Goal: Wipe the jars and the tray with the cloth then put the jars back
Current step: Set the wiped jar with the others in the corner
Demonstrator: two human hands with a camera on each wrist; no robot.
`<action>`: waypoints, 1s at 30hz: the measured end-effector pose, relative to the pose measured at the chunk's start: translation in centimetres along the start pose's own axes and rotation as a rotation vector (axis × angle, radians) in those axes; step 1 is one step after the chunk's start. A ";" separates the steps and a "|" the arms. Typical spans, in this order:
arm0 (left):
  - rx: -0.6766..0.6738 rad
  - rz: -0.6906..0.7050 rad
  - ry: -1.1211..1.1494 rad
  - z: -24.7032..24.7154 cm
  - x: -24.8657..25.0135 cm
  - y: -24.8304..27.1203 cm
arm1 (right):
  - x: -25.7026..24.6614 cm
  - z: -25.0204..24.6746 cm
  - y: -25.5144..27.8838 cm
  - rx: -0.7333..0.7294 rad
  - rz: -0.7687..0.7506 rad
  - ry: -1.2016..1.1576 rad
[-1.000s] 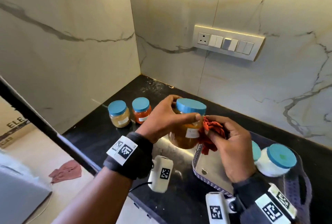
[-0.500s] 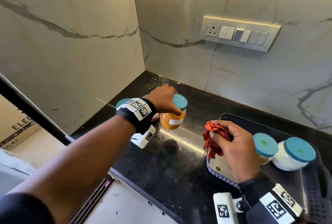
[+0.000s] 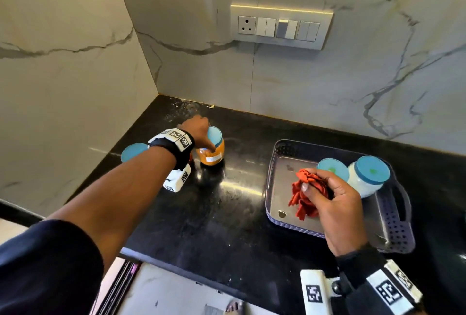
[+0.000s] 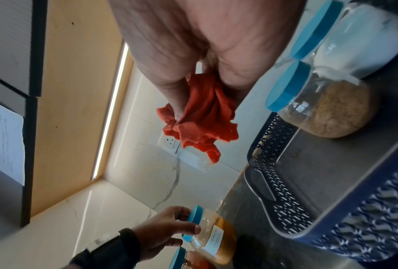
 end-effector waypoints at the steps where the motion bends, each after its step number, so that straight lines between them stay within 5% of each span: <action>1: -0.014 -0.010 -0.011 0.4 -0.2 -0.2 | 0.1 -0.1 0.1 0.002 0.012 -0.002; 6: -0.046 -0.059 -0.076 0.9 -0.5 -0.1 | 0.7 -0.5 0.1 0.047 0.054 -0.086; 10: 0.051 0.001 -0.127 0.5 0.7 1.5 | 1.1 -0.9 -0.6 0.121 0.090 -0.214; 15: 0.211 0.206 0.311 1.6 7.2 6.3 | 1.5 -3.5 -1.2 0.254 0.180 -0.461; 20: 0.026 0.310 0.568 5.4 15.9 10.5 | 1.1 -9.0 -1.6 0.404 0.174 -0.485; 23: -0.121 0.349 0.448 7.8 20.3 11.4 | 1.0 -13.1 -1.5 0.504 0.197 -0.516; 30: -0.167 0.292 0.228 9.3 24.9 10.6 | 1.6 -19.7 0.2 0.627 0.237 -0.553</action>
Point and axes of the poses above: each hand's wrist, its own y-axis away from the middle knuckle, its own z-axis out of the palm, x = y × z, the point moved 1 cm from there along -y, towards the middle knuckle, and after that the axes turned 14 degrees about -z, right-handed, at the moved point
